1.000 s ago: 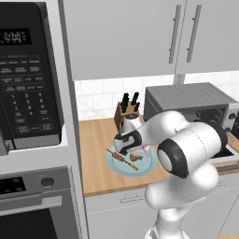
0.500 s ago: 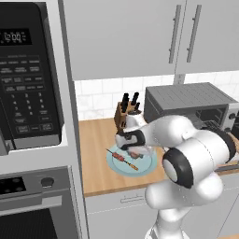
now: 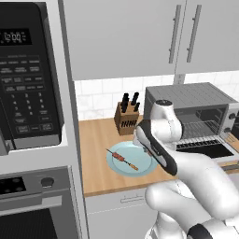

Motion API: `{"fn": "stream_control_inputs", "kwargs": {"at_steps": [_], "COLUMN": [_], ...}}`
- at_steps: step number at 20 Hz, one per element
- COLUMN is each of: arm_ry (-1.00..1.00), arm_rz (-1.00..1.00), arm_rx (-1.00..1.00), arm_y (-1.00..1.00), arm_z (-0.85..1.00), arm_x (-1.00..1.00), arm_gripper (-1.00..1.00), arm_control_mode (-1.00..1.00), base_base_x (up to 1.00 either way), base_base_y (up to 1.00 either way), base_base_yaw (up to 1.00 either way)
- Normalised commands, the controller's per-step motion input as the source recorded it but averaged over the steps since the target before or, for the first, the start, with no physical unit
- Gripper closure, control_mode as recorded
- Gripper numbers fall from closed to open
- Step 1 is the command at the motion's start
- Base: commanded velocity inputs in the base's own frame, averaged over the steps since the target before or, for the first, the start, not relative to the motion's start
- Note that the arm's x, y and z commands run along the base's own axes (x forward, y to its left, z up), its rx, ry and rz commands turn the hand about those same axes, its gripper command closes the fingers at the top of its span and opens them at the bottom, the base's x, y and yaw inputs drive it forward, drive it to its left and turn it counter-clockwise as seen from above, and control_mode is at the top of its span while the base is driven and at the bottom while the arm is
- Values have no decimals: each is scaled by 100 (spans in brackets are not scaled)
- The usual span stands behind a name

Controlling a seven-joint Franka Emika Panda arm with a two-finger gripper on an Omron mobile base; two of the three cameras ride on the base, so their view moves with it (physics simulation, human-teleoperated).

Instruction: Pick up the kebab skewer and baguette bread, and place them inside the toaster oven. Close the toaster oven door and start by setting the timer.

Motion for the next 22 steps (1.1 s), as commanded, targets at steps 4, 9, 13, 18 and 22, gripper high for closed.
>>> {"fn": "stream_control_inputs", "kwargs": {"at_steps": [4, 9, 13, 18, 22], "arm_ry": [4, 4, 3, 2, 0], "arm_rz": [26, 18, 11, 11, 14], "arm_rx": [0, 0, 0, 0, 0], "arm_y": [-51, -88, -81, -60, -22], "arm_z": [78, 36, 9, 0, 0], "arm_x": [-41, -12, 4, 46, 74], "arm_gripper": [100, 100, 100, 100, 100], "arm_control_mode": [-100, -100, -100, -100, -100], "base_base_x": [0, 0, 0, 0, 0], "base_base_y": [0, 0, 0, 0, 0], "base_base_yaw": [0, 0, 0, 0, 0]}}
